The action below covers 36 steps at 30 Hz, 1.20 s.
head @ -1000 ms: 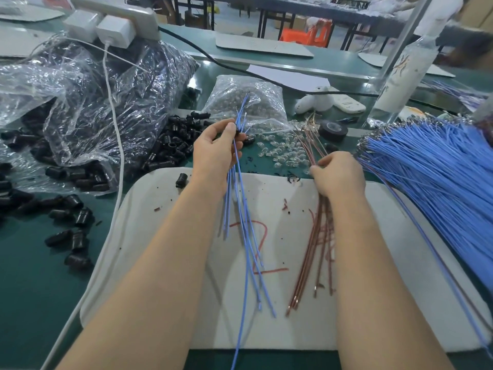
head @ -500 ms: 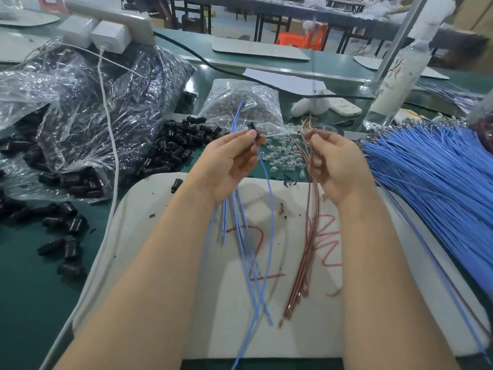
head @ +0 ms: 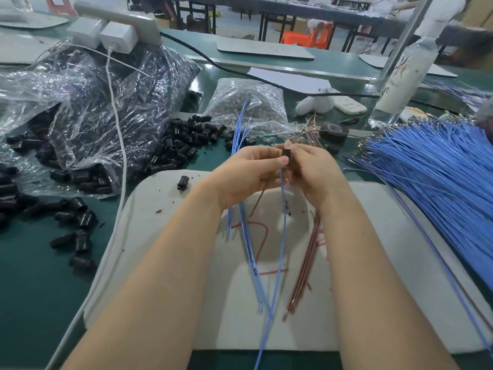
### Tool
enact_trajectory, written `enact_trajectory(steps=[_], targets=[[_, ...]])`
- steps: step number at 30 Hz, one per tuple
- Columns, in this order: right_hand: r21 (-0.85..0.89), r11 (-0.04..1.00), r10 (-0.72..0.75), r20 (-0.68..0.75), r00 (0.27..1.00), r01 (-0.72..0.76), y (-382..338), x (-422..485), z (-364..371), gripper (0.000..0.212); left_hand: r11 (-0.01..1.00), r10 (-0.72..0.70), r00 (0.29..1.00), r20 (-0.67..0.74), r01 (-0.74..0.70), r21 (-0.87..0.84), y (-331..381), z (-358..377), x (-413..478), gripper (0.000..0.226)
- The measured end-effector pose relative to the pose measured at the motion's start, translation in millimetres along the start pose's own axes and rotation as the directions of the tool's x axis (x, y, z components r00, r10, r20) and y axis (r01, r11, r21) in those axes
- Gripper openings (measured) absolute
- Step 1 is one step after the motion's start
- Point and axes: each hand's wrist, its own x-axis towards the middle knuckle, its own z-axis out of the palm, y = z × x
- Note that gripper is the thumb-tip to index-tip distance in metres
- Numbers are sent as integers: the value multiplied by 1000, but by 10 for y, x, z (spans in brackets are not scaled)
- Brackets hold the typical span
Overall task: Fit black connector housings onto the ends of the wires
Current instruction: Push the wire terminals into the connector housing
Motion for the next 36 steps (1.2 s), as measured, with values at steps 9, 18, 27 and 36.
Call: enact_trajectory(steps=[9, 18, 27, 36], targets=[[311, 912, -124, -416, 901, 268, -38, 24, -140, 19, 1000, -7, 988, -153, 11, 21, -3, -101, 20, 13], [-217, 948, -263, -116, 958, 234, 22, -10, 113, 23, 992, 122, 947, -296, -106, 70, -13, -97, 86, 8], [-96, 917, -393, -380, 837, 387, -91, -69, 52, 21, 698, 393, 873, -289, -79, 712, -100, -72, 88, 14], [-340, 855, -487, -264, 832, 392, -29, -78, 89, 14, 578, 466, 854, -230, -97, 810, -111, -54, 82, 15]])
